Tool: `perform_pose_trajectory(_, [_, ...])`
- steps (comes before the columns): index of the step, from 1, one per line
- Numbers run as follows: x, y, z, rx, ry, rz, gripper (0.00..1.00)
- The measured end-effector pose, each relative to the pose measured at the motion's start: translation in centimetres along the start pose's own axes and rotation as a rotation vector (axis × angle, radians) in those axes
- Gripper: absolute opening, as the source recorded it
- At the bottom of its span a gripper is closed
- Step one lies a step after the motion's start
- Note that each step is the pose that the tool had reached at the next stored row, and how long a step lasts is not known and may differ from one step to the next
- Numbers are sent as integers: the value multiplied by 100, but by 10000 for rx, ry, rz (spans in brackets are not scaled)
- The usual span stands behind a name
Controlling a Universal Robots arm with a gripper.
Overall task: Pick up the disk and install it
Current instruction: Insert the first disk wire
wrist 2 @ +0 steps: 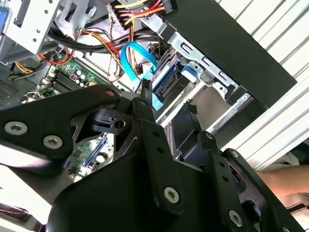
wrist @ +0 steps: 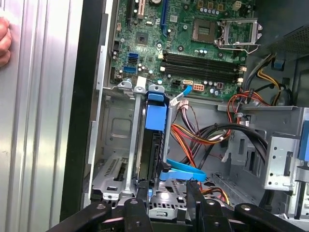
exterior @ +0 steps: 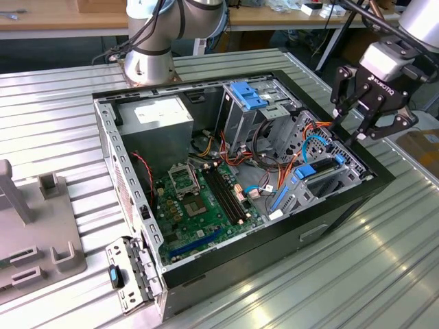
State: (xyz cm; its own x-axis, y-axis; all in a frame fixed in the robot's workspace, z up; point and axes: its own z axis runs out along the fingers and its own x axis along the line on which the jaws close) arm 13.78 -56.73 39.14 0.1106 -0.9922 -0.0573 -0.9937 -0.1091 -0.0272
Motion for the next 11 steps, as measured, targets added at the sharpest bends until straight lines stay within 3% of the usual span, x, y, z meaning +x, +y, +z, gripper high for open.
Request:
perform_pose_trajectory(3, [-17,-64,3,-10,-5,-177,44])
perform_pose_trajectory(4, [-52,-130,6,-19,-8,-337,44])
perform_pose_trajectory(5, [-117,-243,13,-36,-17,-631,44])
perform_pose_trajectory(11, [-134,-275,18,-71,-31,-1248,44])
